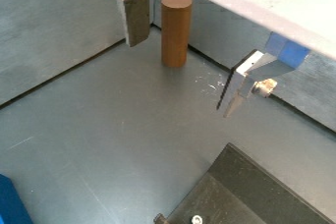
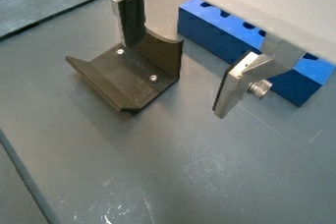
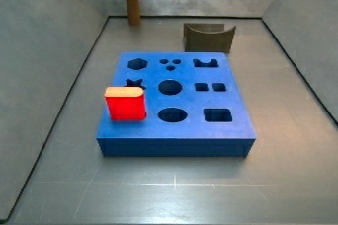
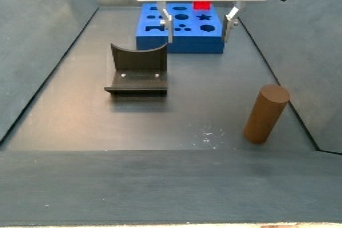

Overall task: Pick up the round object. Move to above the board. Insert the round object.
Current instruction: Pick up the round object.

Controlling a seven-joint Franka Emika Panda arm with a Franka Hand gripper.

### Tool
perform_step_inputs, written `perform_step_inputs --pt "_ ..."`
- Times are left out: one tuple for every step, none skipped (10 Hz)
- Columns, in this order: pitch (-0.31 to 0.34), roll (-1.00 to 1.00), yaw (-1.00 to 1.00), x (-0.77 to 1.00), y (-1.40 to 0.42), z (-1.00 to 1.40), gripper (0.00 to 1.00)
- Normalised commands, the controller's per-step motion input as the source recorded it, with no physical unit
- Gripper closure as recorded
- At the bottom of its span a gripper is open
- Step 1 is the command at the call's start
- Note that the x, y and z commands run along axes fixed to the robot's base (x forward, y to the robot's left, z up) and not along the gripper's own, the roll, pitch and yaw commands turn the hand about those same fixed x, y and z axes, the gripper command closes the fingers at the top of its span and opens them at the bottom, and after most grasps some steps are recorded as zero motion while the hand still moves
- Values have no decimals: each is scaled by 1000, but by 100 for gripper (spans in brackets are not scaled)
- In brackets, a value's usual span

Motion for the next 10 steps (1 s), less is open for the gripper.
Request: perform_step_inputs --pt "0 126 0 -117 171 -77 0" --pt "-60 103 0 -474 443 0 0" --pt "-274 57 0 -911 631 0 0" --pt "-286 74 0 -926 603 0 0" --pt "-169 0 0 -754 443 0 0" --pt "-100 0 0 -583 351 -63 0" --pt "-134 26 0 -606 237 -211 0" --pt "-180 66 0 -711 260 -171 0" --pt "-151 69 0 -689 291 -171 0" --pt "-80 0 0 -460 383 -177 0"
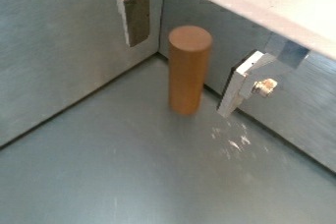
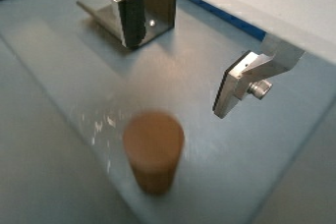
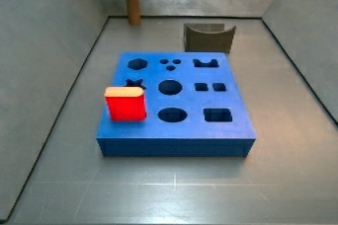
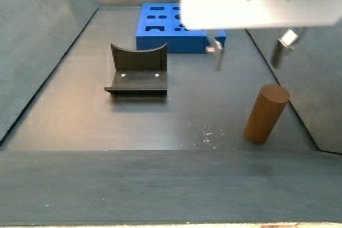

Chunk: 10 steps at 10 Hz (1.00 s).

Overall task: Pick up the round object. Move to above the board. Insert the round object.
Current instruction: Pick up the round object.

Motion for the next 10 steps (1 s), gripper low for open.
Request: perform_step_inputs --pt "-103 0 -40 -377 403 -140 0" --pt "-63 0 0 -77 340 -163 0" --pt "-63 0 0 -3 337 -251 0" --pt "-69 -77 -11 0 209 -303 0" --pt "-46 -151 -43 0 91 -331 0" --pt "-37 -126 -63 0 203 -323 0" --pt "-37 -143 -83 -97 269 -300 0" --pt "-51 -357 -109 -206 323 -271 0" --pt "-3 -649 -114 -149 326 -257 0" --pt "0 -657 -57 -17 94 -209 0"
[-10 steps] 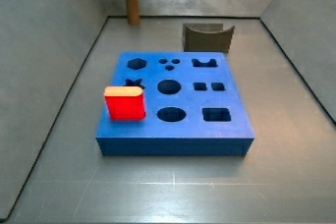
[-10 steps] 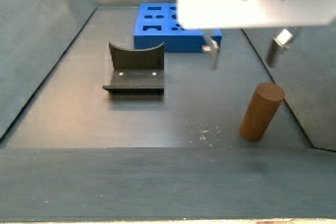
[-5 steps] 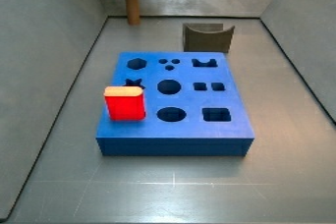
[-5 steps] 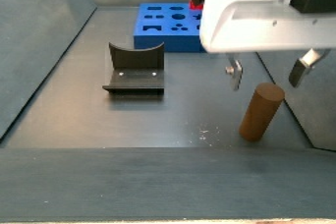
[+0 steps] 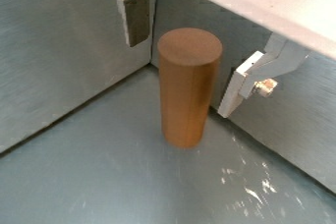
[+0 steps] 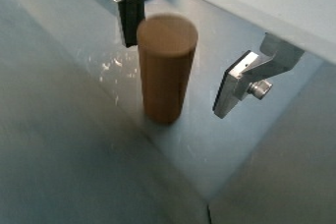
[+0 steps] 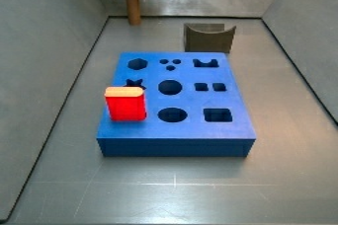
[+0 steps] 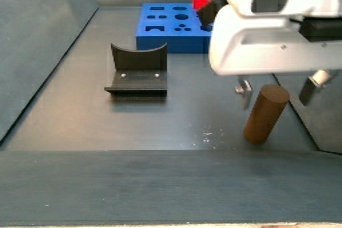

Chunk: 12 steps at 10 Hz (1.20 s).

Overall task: Pick up the round object. Move to above the board. Insert the round object.
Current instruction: Pick up the round object.

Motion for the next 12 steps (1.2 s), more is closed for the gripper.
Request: perform_step_inputs --pt "0 -486 -43 0 0 -154 0" --pt "0 -283 0 0 0 -97 0" --pt "0 -294 -26 6 0 -146 0" --pt "0 -40 -83 0 0 -3 0" --pt "0 0 0 0 0 0 100" --pt "0 0 0 0 0 0 100" --pt "0 0 0 0 0 0 100" --pt "0 0 0 0 0 0 100" --pt "0 0 0 0 0 0 100" --pt "0 0 0 0 0 0 100" --pt "0 0 0 0 0 0 100" --pt "0 0 0 0 0 0 100"
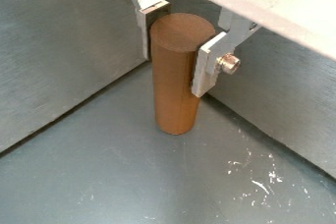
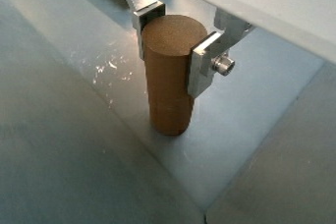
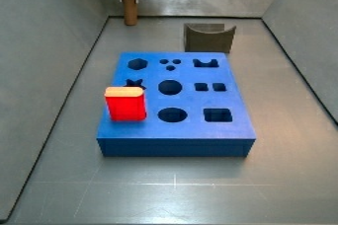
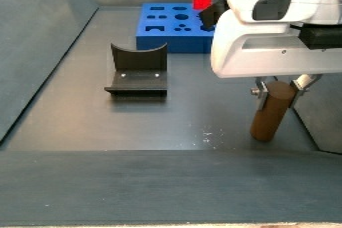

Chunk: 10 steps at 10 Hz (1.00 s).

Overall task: Pick up the round object. Move to above the board. Insert the round object.
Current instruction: Pick up the round object, then move to above the board.

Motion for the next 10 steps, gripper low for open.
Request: perform_step_inputs --pt "0 0 0 0 0 0 100" --pt "0 0 0 0 0 0 100" --pt "0 0 0 0 0 0 100" --pt "0 0 0 0 0 0 100" --pt "389 -195 306 505 376 1000 100" --pt "426 -199 311 506 381 1000 100" --pt "486 -209 246 481 355 1000 100" --pt "386 -125 158 441 327 1000 100" --pt "325 -76 123 420 316 1000 100" --pt "249 -11 70 379 285 1000 100"
